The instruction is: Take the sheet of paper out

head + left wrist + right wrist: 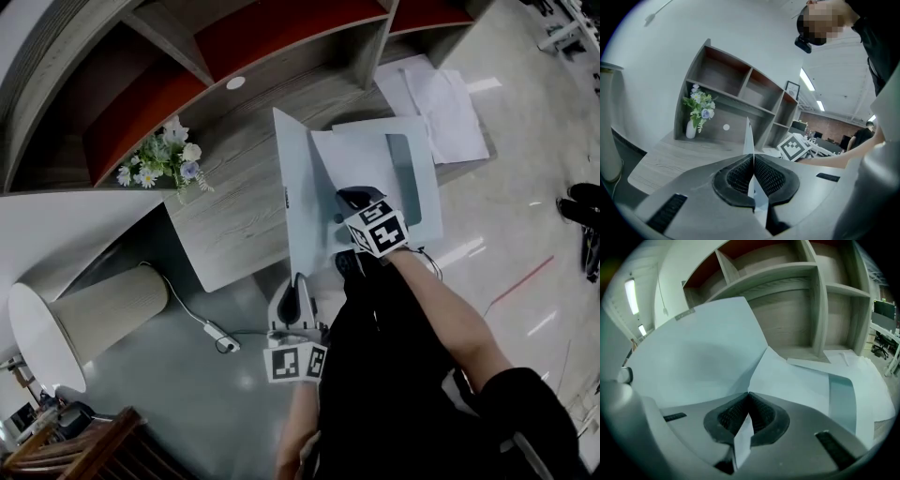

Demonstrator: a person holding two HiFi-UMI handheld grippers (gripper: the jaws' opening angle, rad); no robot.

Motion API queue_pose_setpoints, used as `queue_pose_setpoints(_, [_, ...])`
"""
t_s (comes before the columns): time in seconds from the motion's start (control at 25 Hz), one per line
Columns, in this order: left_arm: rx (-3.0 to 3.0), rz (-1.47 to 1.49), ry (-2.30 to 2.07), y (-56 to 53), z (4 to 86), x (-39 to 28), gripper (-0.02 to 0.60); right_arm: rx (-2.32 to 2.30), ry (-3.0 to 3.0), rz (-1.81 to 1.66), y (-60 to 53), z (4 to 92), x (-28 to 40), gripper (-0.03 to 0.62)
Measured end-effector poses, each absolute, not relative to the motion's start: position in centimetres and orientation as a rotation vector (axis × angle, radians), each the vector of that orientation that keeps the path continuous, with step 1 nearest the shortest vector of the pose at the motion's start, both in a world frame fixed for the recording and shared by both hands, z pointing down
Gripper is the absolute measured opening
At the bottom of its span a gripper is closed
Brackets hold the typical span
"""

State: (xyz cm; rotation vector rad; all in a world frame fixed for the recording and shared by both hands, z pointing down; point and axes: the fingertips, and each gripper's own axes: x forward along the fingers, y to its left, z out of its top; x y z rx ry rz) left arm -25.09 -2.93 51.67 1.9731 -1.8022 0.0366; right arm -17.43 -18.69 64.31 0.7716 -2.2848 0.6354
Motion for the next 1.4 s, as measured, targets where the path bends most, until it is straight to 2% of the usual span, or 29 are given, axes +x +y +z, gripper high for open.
queue_pose_setpoints(0.4, [2.06,0.039,-1.759,-3.1,51.3,-23.7,0.017,0.863,-2.424,0.618,-17.6,56.4,-15.5,0.014])
queue_pose_setpoints(1.4, [2.178,0.076,-1.747,-3.0,49.3,-19.6,0.026,0.958,-2.702,0.548,-13.9,43.1,-7.1,0.014])
